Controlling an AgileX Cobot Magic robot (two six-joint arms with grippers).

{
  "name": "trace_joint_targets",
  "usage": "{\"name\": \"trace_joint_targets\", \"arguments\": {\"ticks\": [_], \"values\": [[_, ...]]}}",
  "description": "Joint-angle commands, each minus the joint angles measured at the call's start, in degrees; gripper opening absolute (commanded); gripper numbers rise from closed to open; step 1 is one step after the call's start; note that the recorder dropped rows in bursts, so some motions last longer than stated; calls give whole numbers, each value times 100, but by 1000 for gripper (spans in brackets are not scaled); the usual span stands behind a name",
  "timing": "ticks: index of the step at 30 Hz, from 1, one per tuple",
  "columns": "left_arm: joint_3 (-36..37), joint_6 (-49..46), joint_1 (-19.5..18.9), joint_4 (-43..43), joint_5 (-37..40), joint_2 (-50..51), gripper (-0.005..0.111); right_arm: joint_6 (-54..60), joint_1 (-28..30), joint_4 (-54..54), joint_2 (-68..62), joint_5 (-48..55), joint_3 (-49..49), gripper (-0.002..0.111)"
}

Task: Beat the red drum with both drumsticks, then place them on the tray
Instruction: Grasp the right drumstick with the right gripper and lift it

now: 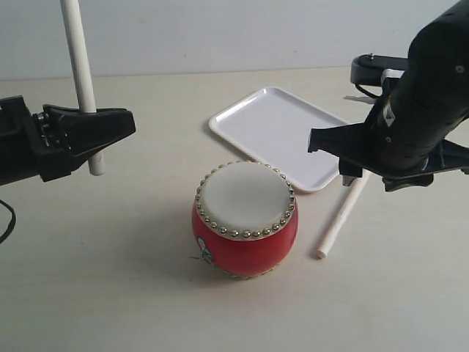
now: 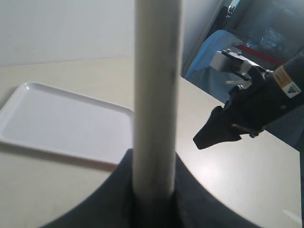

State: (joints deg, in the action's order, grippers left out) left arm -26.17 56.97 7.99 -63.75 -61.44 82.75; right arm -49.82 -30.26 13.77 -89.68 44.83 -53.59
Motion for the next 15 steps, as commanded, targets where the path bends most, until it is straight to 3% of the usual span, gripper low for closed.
{"name": "trace_joint_targets", "arguments": {"ticks": [1,7,15], "values": [[-39,47,-8,-1,-81,-6,0,-283,92,172,-448,-275,-48,50],[-39,74,-8,-49,-81,-6,0,-474,134,-76,-1109,-1061,-48,50],[-39,74,-8,-60,-94,-6,0,-763,307,-65,-1603,-1357,-48,50]]}}
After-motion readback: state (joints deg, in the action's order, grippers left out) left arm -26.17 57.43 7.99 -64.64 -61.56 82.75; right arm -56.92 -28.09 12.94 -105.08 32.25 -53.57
